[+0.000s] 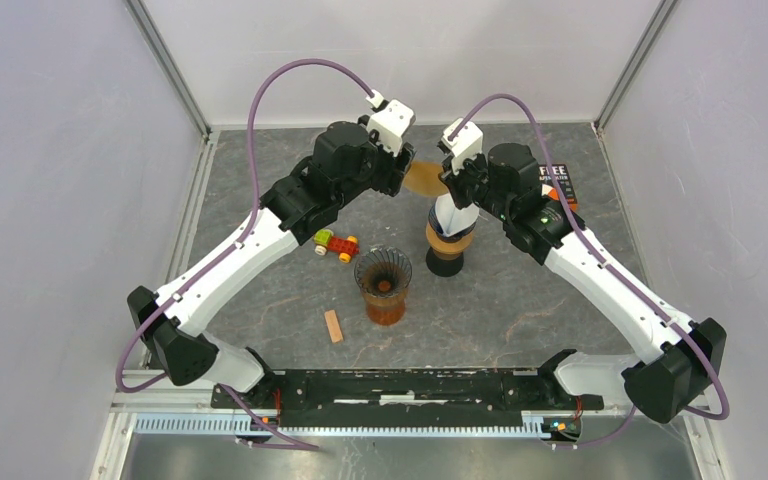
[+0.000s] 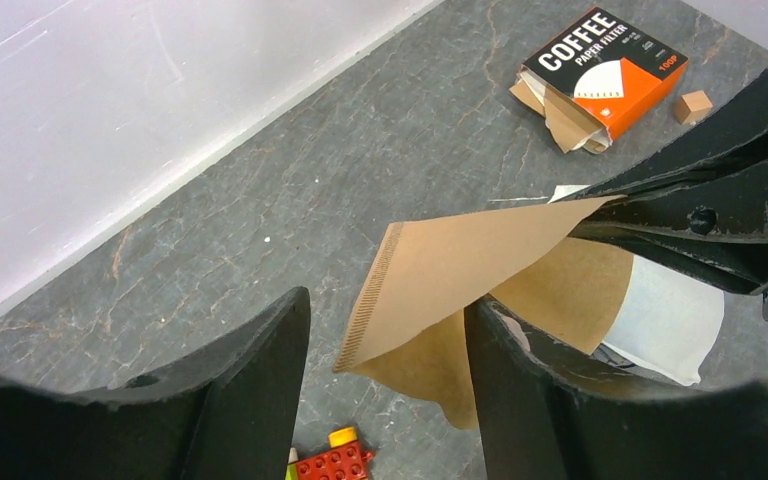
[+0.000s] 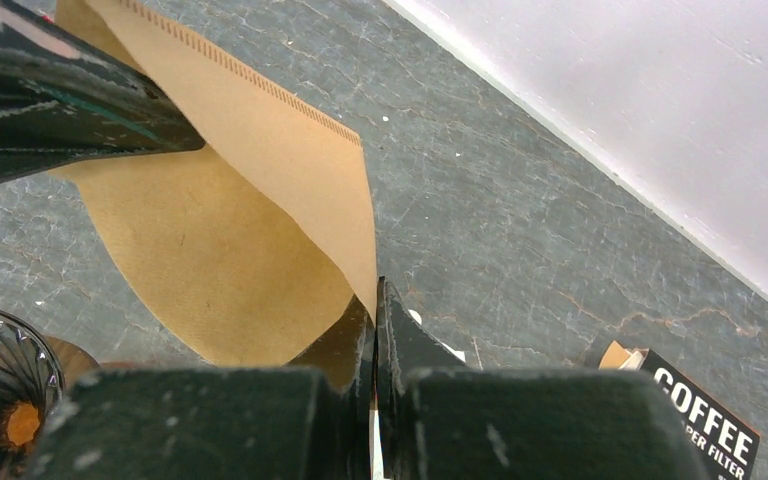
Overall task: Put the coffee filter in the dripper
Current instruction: Pick up the coffee filter from the coffee filter holder.
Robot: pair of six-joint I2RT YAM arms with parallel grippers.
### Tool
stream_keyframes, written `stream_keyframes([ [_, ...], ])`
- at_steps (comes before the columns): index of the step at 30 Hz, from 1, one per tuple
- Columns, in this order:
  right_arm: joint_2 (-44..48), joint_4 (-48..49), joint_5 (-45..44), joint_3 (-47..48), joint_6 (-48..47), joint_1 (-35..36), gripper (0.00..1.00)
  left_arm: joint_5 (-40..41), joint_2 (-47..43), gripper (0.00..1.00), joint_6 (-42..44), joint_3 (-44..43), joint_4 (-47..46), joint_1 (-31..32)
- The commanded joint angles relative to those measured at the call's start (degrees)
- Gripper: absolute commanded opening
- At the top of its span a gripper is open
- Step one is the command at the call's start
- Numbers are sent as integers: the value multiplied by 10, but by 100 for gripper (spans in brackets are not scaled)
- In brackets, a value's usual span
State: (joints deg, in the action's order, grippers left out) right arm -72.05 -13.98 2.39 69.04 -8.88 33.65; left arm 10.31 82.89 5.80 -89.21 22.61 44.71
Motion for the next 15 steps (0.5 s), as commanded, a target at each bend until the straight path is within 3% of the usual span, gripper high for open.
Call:
stream_keyframes([
  [1, 17, 17, -16, 23, -5, 3, 0, -6, 2, 67, 17, -21, 7, 0],
  [9, 21, 17, -20, 23, -4, 3, 0, 13, -5, 65, 21, -15, 9, 0],
  [15, 18, 17, -13, 22, -3, 3, 0, 13, 5, 50, 15, -22, 3, 0],
])
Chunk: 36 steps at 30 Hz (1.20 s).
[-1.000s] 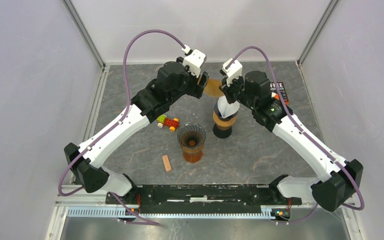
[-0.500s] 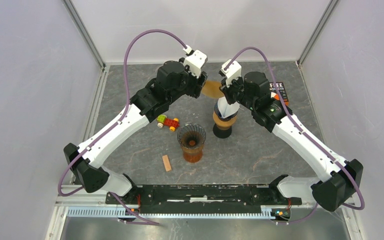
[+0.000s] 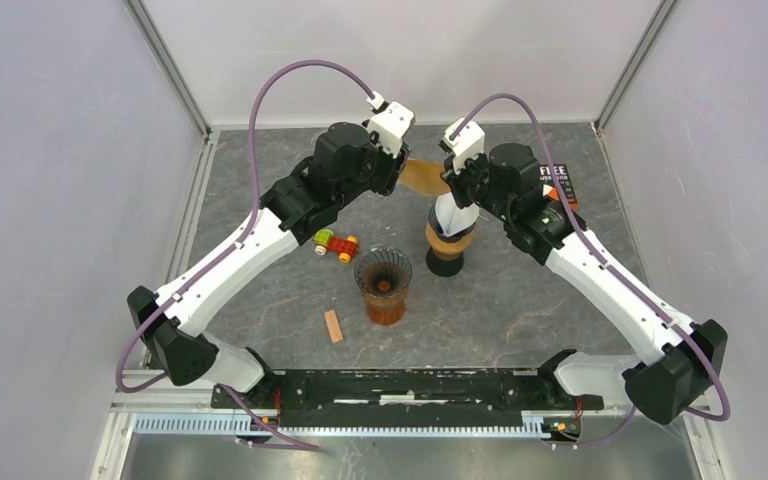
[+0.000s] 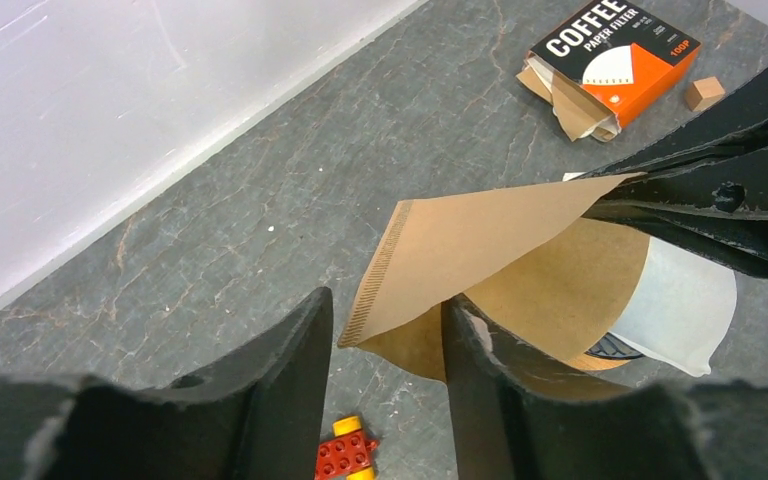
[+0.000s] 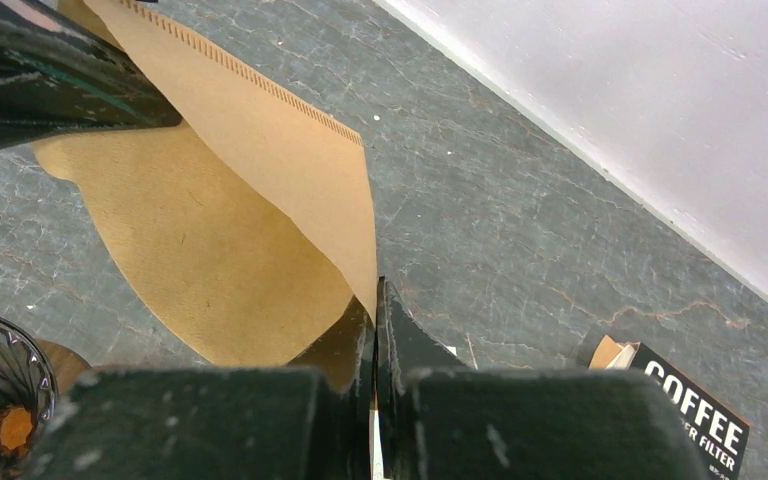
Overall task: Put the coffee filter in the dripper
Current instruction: Pick up the coffee filter from the coffee filter holder.
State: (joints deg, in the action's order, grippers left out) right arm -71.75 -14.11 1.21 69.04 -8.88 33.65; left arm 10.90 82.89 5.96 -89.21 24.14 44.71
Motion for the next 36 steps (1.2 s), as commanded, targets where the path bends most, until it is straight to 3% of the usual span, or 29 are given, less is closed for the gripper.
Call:
stream_keyframes([
  [1, 15, 18, -2, 22, -3, 3, 0, 6, 7, 47, 13, -25, -12, 0],
  [14, 14, 16, 0, 26, -4, 3, 0, -7, 9, 23, 17, -23, -2, 0],
  [20, 13, 17, 10, 31, -1, 3, 0, -17, 3, 2, 12, -23, 0, 0],
  [28, 14, 18, 19, 29, 4, 2, 2, -33, -1, 2, -15, -18, -1, 0],
  [31, 16, 16, 19, 31, 3, 2, 10, -36, -13, 2, -10, -11, 0, 0],
  [36, 24, 13, 52, 35, 2, -1, 32, -30, -13, 2, -27, -40, 63, 0],
])
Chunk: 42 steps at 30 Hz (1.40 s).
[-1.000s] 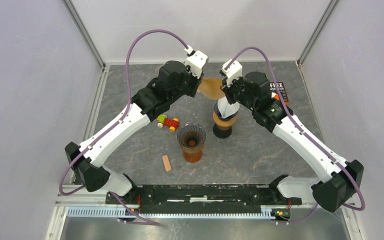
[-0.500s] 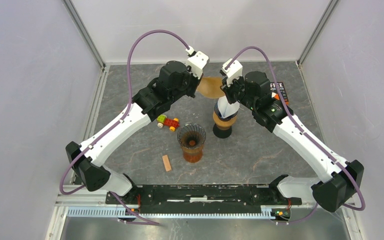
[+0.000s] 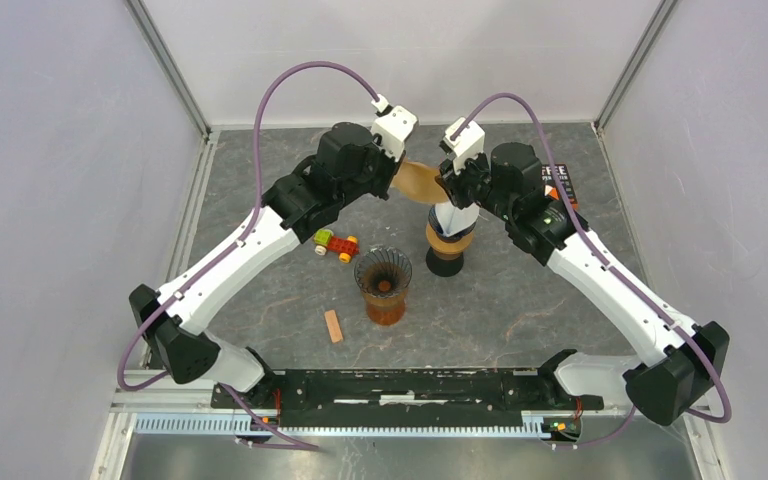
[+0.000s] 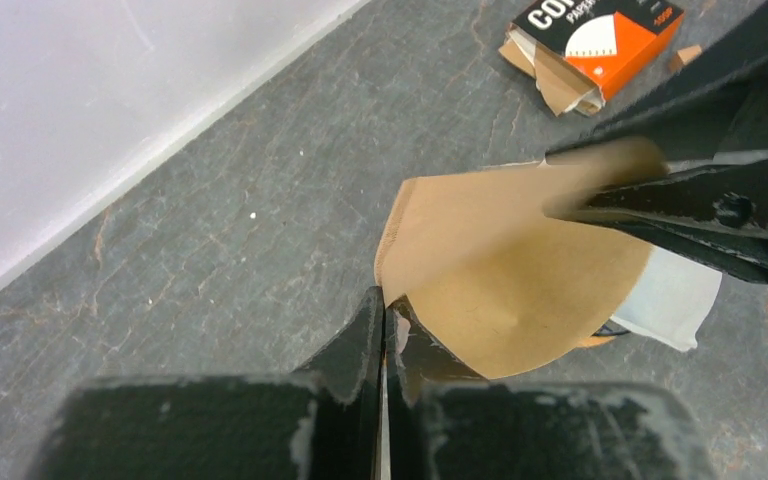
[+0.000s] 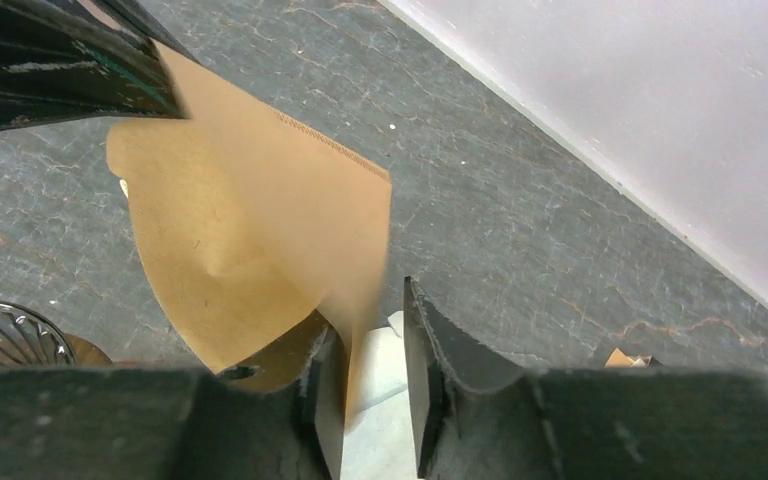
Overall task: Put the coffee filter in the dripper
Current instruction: Pick up the coffee filter from the coffee filter holder, then place the coffee filter in the coffee dripper.
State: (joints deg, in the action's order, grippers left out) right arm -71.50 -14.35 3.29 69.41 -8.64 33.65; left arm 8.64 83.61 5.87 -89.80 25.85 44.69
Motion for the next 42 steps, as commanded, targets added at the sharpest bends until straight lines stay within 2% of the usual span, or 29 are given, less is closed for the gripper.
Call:
stream_keyframes([
  [1, 23, 15, 35, 33, 1, -2, 35, -11, -21, 2, -32, -40, 59, 0],
  [5, 25, 18, 55, 30, 0, -5, 49, -28, -36, 2, -45, -22, 66, 0],
  [9, 18, 21, 99, 27, -2, -5, 56, -39, -50, 2, -43, -2, 56, 0],
  [13, 6, 22, 121, 28, -2, -5, 51, -54, -56, 2, -44, 10, 50, 0],
  [16, 2, 27, 125, 28, 2, -5, 40, -55, -55, 2, -38, 15, 50, 0],
  [20, 1, 25, 124, 32, 3, -5, 31, -44, -55, 2, -27, 15, 61, 1],
  [21, 2, 24, 124, 33, 3, -6, 34, -44, -56, 2, -26, 14, 65, 1],
  [22, 2, 23, 126, 33, 2, -5, 43, -44, -56, 2, -26, 12, 73, 1],
  [23, 3, 23, 132, 33, 1, -5, 58, -46, -57, 2, -26, 7, 81, 2],
  [25, 8, 18, 159, 34, -11, -5, 81, -47, -61, 2, -22, -7, 105, 1],
  [28, 23, 7, 229, 33, -44, -5, 98, -68, -76, 2, -10, -12, 139, 1],
  [34, 59, -56, 382, 38, -151, -5, 98, -141, -104, 2, 24, -25, 233, 1],
  [38, 79, -97, 417, 42, -201, -7, 98, -203, -111, 2, 53, -67, 326, 1],
  [42, 89, -104, 434, 42, -208, -26, 98, -223, -110, 2, 68, -88, 393, 1],
])
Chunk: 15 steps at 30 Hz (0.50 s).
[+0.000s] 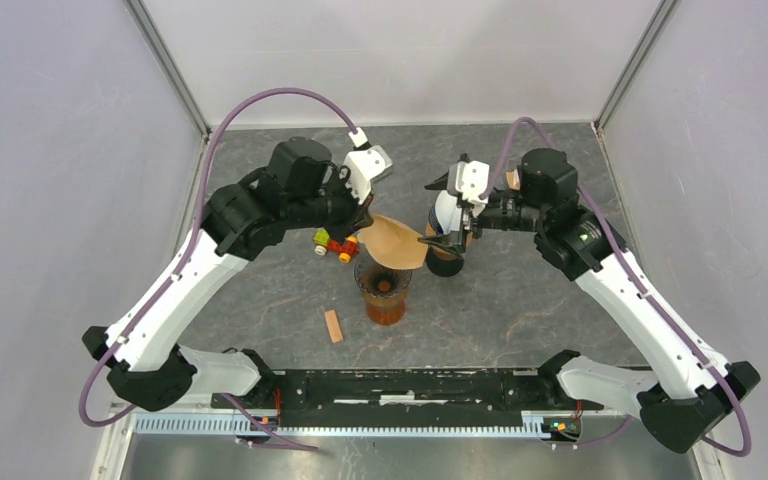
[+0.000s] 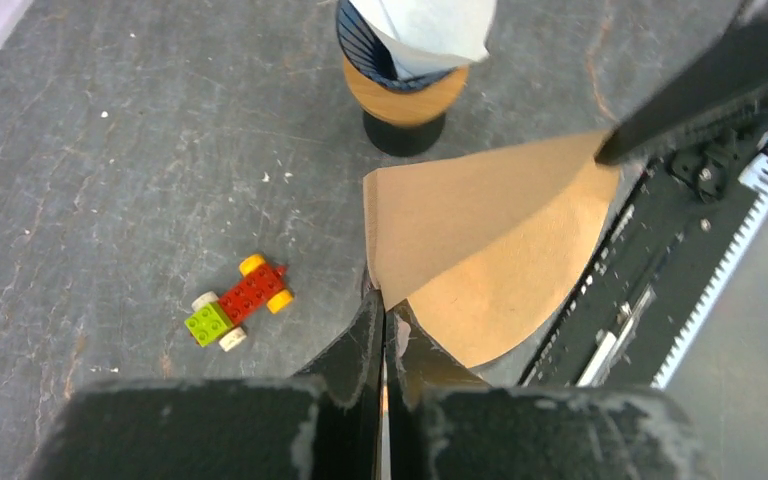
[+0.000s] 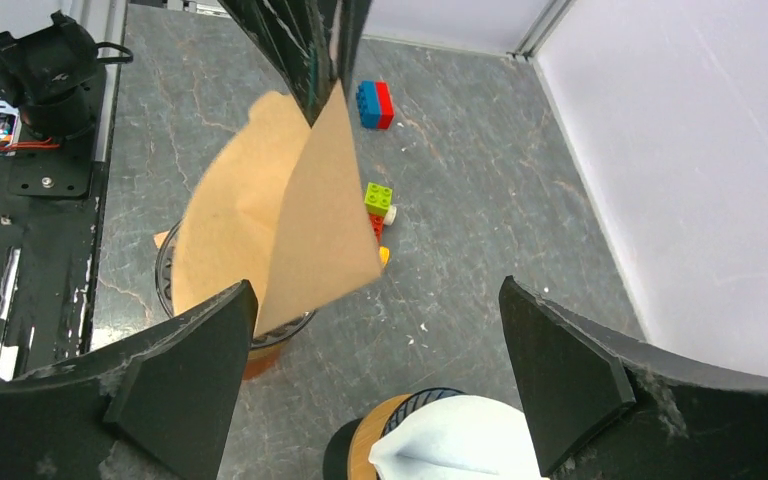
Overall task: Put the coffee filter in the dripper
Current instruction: Place the coffee filter in the coffee dripper.
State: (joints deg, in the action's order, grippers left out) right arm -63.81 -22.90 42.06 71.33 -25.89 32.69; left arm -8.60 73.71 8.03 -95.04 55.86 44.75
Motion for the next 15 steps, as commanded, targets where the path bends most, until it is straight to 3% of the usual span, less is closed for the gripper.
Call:
stream_keyframes([
  [1, 12, -18, 49, 22, -32, -21, 98, -47, -6, 2, 51, -43, 112, 1],
  [6, 13, -14, 50, 10, -28, -33, 98, -47, 33, 2, 57, -95, 206, 0],
  [15, 21, -26, 60, -7, -46, -36, 98, -92, 71, 2, 19, -80, 227, -27],
])
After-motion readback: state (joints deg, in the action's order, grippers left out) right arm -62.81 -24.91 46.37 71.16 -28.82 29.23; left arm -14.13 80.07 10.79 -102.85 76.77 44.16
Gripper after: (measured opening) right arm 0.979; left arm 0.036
